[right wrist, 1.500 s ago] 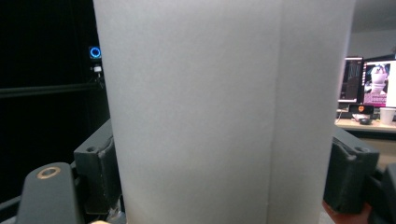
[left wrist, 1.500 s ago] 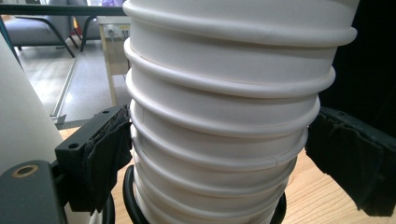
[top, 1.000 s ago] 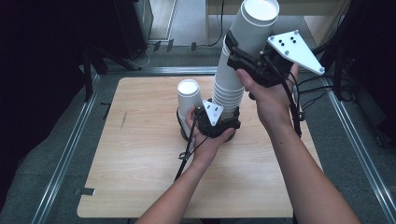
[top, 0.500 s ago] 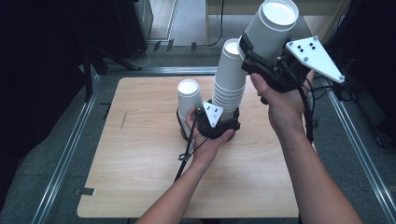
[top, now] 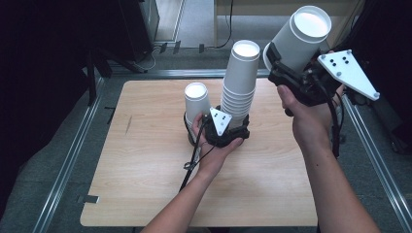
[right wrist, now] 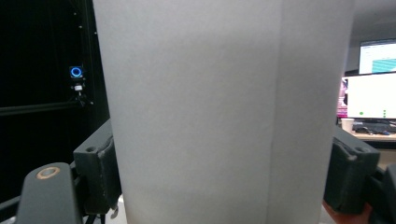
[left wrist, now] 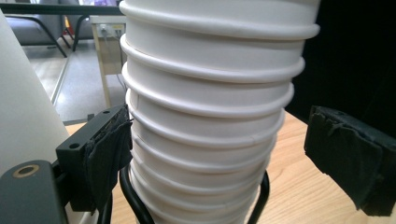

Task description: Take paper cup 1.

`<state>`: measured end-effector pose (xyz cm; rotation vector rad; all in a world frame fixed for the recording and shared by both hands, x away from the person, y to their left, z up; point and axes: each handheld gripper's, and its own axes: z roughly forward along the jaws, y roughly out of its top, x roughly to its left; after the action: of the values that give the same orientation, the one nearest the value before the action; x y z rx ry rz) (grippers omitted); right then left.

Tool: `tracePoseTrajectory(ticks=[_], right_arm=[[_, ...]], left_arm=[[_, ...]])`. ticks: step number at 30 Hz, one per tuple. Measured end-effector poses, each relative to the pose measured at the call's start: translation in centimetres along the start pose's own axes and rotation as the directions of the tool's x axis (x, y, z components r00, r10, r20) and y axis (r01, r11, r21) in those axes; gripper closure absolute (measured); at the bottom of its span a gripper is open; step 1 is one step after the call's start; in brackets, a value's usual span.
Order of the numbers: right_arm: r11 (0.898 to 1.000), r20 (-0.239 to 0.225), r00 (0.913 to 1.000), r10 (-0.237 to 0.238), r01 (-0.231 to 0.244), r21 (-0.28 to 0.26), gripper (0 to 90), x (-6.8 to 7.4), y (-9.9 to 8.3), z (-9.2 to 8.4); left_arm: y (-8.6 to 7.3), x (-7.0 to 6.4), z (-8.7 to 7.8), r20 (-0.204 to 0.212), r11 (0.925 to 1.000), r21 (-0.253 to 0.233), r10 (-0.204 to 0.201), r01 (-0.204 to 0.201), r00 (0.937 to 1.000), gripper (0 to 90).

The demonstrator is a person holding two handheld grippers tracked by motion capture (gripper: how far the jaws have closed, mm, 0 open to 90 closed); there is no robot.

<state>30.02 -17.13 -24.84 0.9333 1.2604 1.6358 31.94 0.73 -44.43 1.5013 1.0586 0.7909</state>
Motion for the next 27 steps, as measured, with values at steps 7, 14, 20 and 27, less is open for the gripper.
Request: tracePoseTrajectory(ticks=[7,14,20,27], right_arm=[[1.000,0.017,0.9997,-0.018,0.018,0.004,16.8,-0.8,-1.3,-1.1],[1.000,0.024,0.9997,0.002,-0.002,0.022,16.9,-1.4,-2.6,-1.7],[0.999,0.036,0.9994,-0.003,0.001,0.038,16.8,-1.7,-4.0,-2.4],[0.998,0.049,0.9986,-0.021,0.018,0.061,16.7,-1.9,-5.8,-3.4]], left_arm=[[0.1,0.3,-1.0,0.013,0.9999,-0.013,-0.005,0.006,0.9999,8.1],[0.1,0.9,-2.1,0.019,0.9997,-0.024,-0.009,0.010,0.9998,8.1],[-0.2,1.5,-3.1,0.019,0.9995,-0.027,-0.014,0.014,0.9997,8.1],[-0.9,2.2,-4.4,0.023,0.9996,-0.025,-0.016,0.016,0.9996,8.1]])
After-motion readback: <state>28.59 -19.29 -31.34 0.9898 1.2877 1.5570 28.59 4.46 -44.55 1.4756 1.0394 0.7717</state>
